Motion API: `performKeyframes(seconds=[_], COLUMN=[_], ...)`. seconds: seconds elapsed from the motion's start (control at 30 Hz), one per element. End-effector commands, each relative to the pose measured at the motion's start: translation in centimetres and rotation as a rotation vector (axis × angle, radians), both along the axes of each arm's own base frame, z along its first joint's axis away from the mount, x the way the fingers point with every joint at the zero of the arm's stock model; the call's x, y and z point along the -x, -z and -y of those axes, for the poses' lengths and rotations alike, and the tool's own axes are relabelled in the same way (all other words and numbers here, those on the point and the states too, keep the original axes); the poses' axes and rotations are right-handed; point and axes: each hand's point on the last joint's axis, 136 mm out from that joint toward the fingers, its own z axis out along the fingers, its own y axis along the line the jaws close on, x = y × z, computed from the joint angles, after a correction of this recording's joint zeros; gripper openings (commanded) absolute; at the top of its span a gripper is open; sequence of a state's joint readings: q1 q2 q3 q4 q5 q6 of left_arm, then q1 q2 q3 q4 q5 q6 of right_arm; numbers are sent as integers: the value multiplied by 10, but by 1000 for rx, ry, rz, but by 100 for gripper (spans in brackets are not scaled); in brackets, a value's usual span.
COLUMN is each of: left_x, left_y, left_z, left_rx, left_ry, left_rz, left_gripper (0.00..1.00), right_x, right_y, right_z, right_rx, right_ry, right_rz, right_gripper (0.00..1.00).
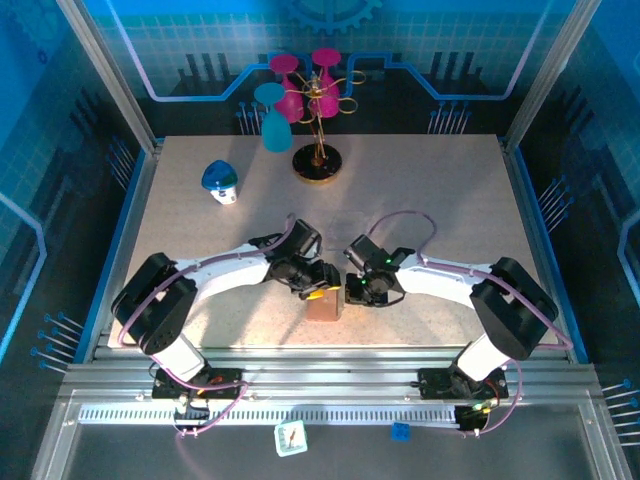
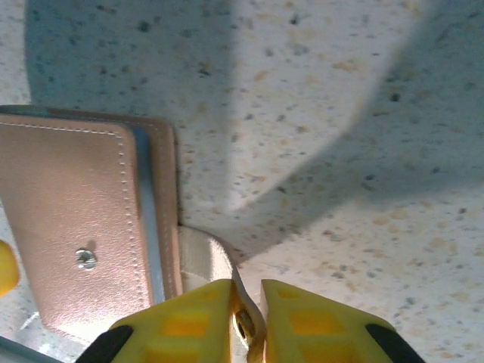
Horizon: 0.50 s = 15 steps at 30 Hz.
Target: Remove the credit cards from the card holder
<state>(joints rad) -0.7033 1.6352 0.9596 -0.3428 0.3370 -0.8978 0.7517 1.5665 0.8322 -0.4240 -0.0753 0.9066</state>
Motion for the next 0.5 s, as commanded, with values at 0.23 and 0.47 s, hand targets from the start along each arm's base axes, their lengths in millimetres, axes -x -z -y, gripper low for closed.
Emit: performKeyframes(seconds=[0.23, 0.47], left_x=[3, -13], left_y=[2, -19], left_z=[-19, -24], left_rx=[-230, -141], left_ry=[-3, -86], left_rz=[39, 82], left_gripper=[57, 58], right_x=[-6, -13], right_y=[-10, -46], right_z=[1, 6], right_rx=[-176, -198], right_ry=[19, -1], right_rz=[15, 93], right_gripper=[1, 0])
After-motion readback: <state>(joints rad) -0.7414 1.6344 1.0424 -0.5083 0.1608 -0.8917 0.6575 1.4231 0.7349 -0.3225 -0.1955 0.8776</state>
